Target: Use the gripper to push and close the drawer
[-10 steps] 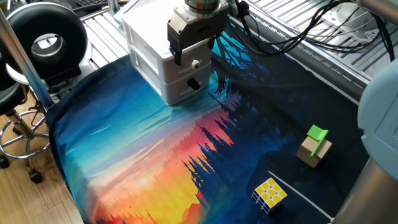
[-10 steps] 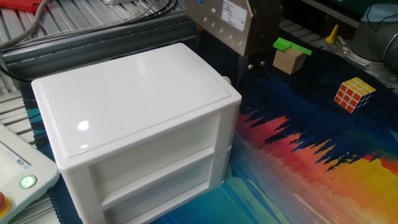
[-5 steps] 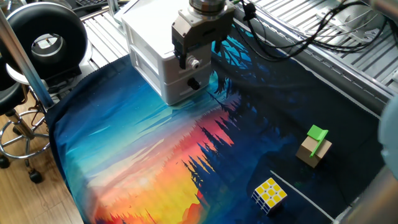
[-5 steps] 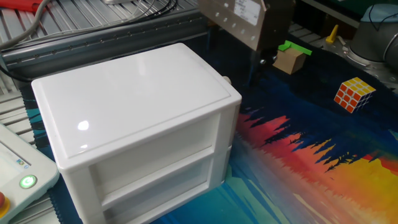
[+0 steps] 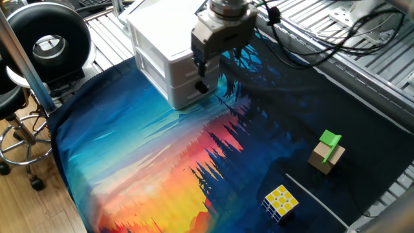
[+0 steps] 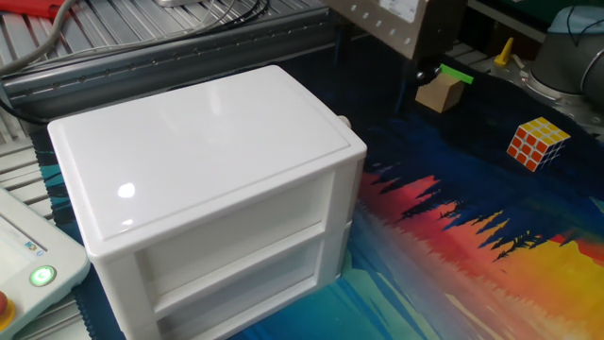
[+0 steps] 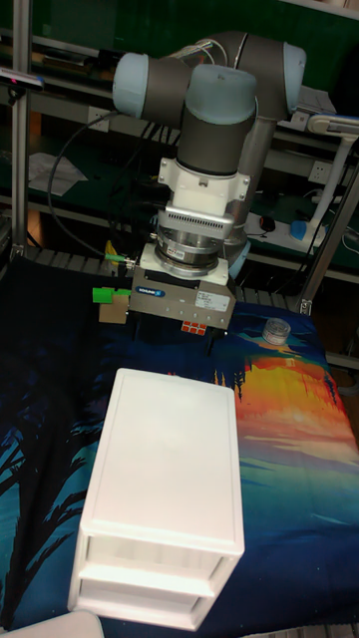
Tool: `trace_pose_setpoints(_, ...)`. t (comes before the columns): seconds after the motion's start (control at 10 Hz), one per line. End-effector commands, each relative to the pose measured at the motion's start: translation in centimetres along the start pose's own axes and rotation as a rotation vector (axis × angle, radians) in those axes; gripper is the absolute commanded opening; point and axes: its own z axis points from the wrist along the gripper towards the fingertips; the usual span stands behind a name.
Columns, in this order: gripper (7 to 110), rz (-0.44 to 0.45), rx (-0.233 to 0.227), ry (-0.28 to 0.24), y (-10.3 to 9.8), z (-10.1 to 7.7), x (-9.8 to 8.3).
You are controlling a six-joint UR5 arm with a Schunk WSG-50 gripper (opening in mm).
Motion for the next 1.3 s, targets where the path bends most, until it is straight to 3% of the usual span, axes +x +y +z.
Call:
trace_pose_setpoints(0.0, 109, -0.028, -0.030, 0.008, -0.8, 0.7, 2.6)
trace_pose_setpoints(0.3, 109, -0.042, -0.044, 0.012, -1.0, 2.0, 4.0)
trace_pose_setpoints(0.5, 109, -0.043, -0.023, 0.031, -1.8, 2.3, 4.7)
trace_pose_setpoints(0.8, 109, -0.027, -0.040, 0.053, -1.6, 2.9, 5.3)
trace_pose_setpoints(1.2, 109, -0.032, -0.027, 0.057, -2.0, 2.8, 5.5)
